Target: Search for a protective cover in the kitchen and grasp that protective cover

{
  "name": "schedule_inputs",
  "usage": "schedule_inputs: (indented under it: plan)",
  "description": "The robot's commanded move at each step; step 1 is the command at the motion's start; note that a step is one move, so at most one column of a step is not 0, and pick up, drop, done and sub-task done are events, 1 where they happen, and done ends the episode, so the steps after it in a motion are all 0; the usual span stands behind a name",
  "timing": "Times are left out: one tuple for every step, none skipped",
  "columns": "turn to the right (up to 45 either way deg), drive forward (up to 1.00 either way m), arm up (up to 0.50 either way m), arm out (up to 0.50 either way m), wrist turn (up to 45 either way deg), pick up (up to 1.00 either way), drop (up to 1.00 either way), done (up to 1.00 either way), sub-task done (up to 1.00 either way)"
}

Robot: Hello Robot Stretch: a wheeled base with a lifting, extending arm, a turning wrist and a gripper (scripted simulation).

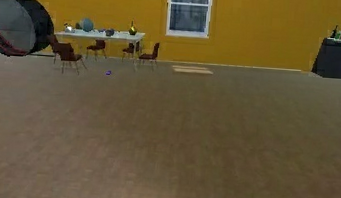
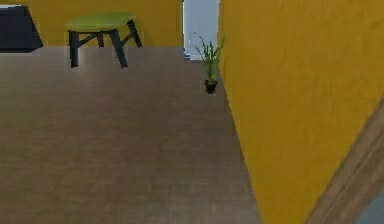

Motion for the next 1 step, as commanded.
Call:
schedule_inputs:
  plan:
    - [0.0,0.40,0.00,0.00,0.0,0.00,0.00,0.00,0.00]
